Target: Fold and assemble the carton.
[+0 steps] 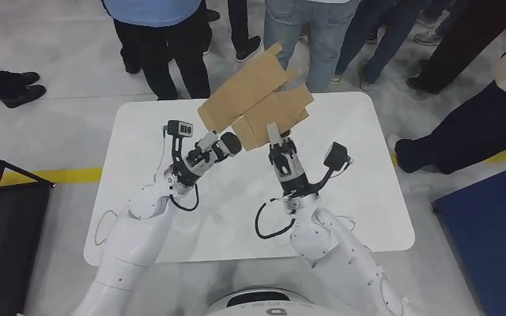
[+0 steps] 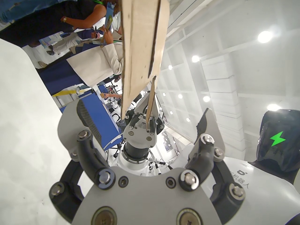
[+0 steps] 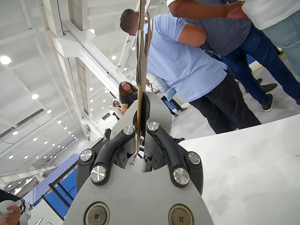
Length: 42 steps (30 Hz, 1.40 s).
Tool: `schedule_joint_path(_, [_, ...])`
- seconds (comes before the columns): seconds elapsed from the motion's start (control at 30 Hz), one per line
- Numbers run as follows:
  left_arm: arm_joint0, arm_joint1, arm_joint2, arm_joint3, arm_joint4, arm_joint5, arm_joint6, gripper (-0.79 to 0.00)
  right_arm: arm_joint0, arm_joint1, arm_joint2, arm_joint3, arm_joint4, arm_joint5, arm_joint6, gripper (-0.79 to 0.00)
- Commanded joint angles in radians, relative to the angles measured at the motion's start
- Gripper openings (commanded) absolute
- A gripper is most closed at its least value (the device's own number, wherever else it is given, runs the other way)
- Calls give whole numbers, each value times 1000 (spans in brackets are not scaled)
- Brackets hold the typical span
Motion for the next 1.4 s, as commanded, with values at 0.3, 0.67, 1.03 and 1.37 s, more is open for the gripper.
schedule_joint_path(0.3, [-11,2,-45,25,-5,-14,42,-58,-3,-10,21,7,30,-27,33,-785])
schedule_joint_path(0.67, [-19,-2,-35,33,17,-32,57,-403,-6,-19,26,13,45,-56,78,-785])
schedule_joint_path(1.03, [-17,-2,-38,33,67,-52,80,-785,-30,-25,43,13,48,-57,87,-785])
schedule_joint_path(1.37, [6,1,-62,-2,152,-78,122,-785,-42,-36,41,10,72,-50,78,0])
